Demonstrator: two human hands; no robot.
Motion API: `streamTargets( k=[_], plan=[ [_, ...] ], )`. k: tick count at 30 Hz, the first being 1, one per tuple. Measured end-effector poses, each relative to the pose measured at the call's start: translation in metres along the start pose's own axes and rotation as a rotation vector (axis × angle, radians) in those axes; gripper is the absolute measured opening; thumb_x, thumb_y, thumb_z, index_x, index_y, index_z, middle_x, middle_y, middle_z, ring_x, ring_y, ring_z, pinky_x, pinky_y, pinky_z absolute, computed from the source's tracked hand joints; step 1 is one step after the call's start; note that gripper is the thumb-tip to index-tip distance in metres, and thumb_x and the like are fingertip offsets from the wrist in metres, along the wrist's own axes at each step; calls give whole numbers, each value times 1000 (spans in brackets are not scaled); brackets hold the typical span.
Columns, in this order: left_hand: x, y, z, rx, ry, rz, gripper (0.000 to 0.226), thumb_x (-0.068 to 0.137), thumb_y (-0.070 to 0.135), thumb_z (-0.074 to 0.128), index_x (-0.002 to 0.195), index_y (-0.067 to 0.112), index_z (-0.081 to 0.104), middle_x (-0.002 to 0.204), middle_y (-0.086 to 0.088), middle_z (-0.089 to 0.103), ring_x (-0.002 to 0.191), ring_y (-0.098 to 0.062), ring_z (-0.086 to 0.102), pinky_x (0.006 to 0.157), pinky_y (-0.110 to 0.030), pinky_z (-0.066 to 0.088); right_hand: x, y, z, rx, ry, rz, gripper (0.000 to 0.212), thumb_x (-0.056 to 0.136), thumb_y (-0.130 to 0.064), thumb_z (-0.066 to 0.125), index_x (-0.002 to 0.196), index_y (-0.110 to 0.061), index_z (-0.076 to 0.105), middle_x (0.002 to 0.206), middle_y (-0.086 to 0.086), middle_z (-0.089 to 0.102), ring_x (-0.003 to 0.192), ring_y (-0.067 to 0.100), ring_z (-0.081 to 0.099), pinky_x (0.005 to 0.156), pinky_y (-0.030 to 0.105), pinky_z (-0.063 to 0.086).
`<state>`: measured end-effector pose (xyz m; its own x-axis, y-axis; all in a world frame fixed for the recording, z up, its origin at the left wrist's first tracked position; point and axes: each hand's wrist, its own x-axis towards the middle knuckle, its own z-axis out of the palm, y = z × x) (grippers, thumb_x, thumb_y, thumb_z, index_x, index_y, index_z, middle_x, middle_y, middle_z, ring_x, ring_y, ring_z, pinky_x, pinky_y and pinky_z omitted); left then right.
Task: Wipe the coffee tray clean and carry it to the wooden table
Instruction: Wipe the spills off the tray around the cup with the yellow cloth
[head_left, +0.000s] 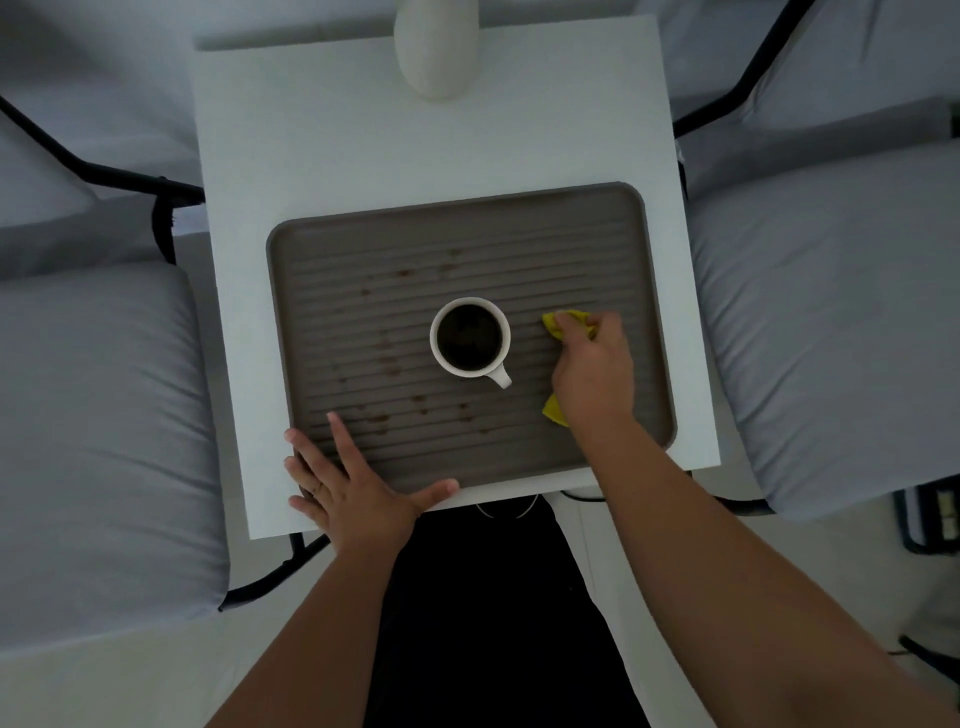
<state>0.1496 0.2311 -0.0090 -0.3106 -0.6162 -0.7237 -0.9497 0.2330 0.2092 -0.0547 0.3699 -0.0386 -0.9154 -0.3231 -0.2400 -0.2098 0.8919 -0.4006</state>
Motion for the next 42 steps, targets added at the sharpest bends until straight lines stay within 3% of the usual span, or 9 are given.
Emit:
streamTargets(
  k=[4,9,14,20,23,28,32,37,42],
  plan=[
    [1,0,1,-10,0,-6,158,30,87,64,145,33,-30,150,-3,-43,143,-31,-28,114,-56,-11,4,14,-8,-178,-40,-199,48,88,-8,44,130,-30,51,125,13,46,107,34,46,87,40,44],
    [1,0,1,0,16,-13,158,31,85,67,144,34,-31,150,-4,-42,143,-31,-28,114,-56,-10,-12,32,-15,-196,29,15,13,82,-50,54,92,-41,51,110,5,61,96,26,59,87,48,49],
    [2,0,2,16,20,-15,157,33,84,69,144,34,-30,151,-6,-41,143,-33,-27,114,-57,-10,-90,-11,29,4,14,-145,47,76,-2,57,113,-29,63,116,20,58,89,39,59,76,46,53],
    [5,-5,6,15,70,7,156,35,81,72,145,34,-29,152,-6,-40,144,-31,-26,115,-57,-8,-104,-54,55,-72,-106,-369,47,70,-21,44,111,-19,68,110,19,64,82,37,62,70,40,55],
    [7,-8,8,10,88,13,157,36,80,74,145,33,-28,152,-5,-39,145,-31,-24,115,-57,-7,-102,-59,55,-123,-165,-445,49,63,-22,66,112,-20,67,112,17,64,81,36,63,68,39,54],
    [5,-15,6,-24,98,67,153,37,85,67,144,34,-31,152,-4,-39,145,-30,-24,116,-55,-6,-93,-2,32,-175,42,-339,52,67,3,64,114,-21,67,116,19,62,81,40,60,71,43,54],
    [4,-35,-2,-48,204,250,142,52,69,77,150,29,-18,160,-12,-16,148,-31,-4,119,-51,6,-99,-22,48,-155,109,-258,47,69,2,56,112,-13,68,115,21,62,85,41,60,76,44,54],
    [5,-44,-9,-90,298,319,138,56,49,87,152,25,-10,160,-12,8,145,-30,19,114,-56,25,-118,-96,85,-119,-106,-520,53,61,-15,77,113,-18,68,117,14,64,84,36,63,72,38,55],
    [9,-53,-18,-47,250,287,136,61,52,83,151,17,-14,160,-9,11,145,-26,20,118,-47,16,-100,-62,71,-120,-113,-708,50,66,-3,68,113,-21,67,120,15,63,88,39,61,70,43,54]
  ],
)
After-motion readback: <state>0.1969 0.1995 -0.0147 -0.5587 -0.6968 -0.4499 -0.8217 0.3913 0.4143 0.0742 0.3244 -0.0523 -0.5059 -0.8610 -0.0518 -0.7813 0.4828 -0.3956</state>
